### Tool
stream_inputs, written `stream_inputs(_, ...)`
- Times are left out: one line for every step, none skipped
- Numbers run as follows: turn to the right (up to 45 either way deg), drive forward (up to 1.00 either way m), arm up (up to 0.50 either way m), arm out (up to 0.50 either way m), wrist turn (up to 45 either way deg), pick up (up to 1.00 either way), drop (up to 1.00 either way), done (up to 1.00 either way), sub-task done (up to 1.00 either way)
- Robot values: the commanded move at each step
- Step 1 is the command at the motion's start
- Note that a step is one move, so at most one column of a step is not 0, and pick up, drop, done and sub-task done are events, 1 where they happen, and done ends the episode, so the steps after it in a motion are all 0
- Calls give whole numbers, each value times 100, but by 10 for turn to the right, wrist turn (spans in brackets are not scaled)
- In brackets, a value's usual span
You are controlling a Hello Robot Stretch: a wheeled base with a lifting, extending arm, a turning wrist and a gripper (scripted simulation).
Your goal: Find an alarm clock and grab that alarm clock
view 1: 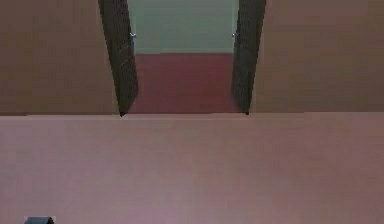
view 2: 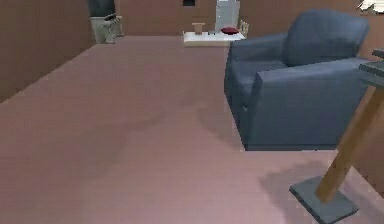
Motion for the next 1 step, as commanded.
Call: stream_inputs(0,80,0,0,0,0,0,0,0)
